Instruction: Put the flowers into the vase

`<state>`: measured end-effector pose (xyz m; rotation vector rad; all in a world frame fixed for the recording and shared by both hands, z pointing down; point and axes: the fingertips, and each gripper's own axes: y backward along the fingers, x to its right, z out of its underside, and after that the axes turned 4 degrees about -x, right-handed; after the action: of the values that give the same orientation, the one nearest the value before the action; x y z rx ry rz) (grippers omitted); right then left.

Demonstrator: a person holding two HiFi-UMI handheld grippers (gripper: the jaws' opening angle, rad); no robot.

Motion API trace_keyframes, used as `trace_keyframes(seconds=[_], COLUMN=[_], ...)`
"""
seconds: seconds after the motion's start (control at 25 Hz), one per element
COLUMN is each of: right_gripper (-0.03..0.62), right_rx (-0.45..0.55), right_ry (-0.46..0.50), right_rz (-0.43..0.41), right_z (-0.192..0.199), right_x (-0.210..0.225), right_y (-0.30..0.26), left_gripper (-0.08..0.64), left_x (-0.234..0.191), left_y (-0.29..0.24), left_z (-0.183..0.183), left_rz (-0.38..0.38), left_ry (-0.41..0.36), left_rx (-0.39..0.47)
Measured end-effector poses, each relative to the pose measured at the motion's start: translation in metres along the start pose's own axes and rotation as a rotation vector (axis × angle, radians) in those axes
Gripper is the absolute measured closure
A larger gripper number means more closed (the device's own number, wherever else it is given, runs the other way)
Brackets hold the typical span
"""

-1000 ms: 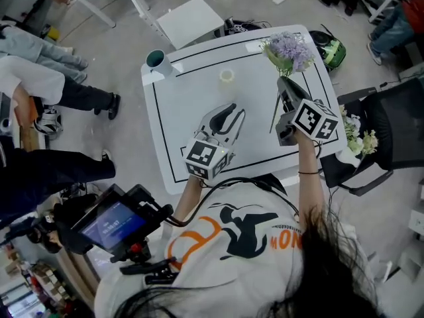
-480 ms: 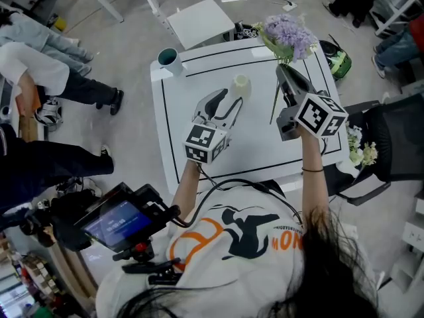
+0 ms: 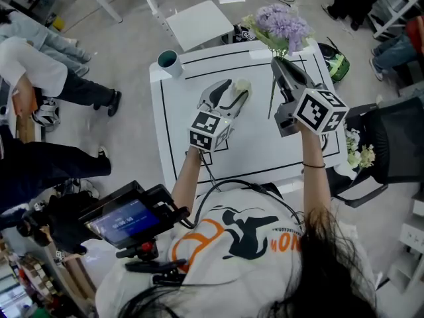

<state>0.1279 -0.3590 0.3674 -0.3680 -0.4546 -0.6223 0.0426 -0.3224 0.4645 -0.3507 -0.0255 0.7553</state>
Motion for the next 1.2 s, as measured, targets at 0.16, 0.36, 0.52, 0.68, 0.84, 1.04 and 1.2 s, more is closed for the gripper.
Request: trace_keyframes(seconds=[0.16, 0.36, 0.52, 0.68, 0.84, 1.04, 1.2], right_gripper=[0.571, 0.571, 0.571, 0.571, 0.571, 0.571, 0.571], right_rx=[0.016, 0.052, 0.066, 0.103, 0.147, 0.187, 0.217], right_ry=[0.013, 0.034, 0.056, 0.061, 0.081, 0.136, 0.165], right_rz=[-0.018, -0.049, -0.075, -0.090, -0.110, -0.155, -0.190], right_z=[-0.010, -0.030, -0.044, -0.057, -0.064, -0.065, -0.059], right_x=[-0.011, -0.027, -0.036, -0.047, -0.055, -0.063, -0.072], right_y=[-0.004, -0.006, -0.012, -0.017, -0.023, -0.035, -0.040], left_gripper=[0.331, 0.331, 0.333, 0.333, 0.333, 0.333, 0.333], left_x=[-0.001, 0.002, -0.001, -0.004, -0.003, -0.004, -0.005], left_y=[-0.004, -0.007, -0.008, -0.008, -0.009, -0.013, -0.013], left_z=[0.001, 0.003, 0.002, 0.002, 0.004, 0.006, 0.007], left_rz=[0.005, 0.021, 0.016, 0.017, 0.021, 0.017, 0.016], left_ry=[-0.023, -0.032, -0.020, -0.025, -0.040, -0.032, -0.024], left_rx=[-0.014, -0.026, -0.019, -0.017, -0.025, -0.026, -0.027])
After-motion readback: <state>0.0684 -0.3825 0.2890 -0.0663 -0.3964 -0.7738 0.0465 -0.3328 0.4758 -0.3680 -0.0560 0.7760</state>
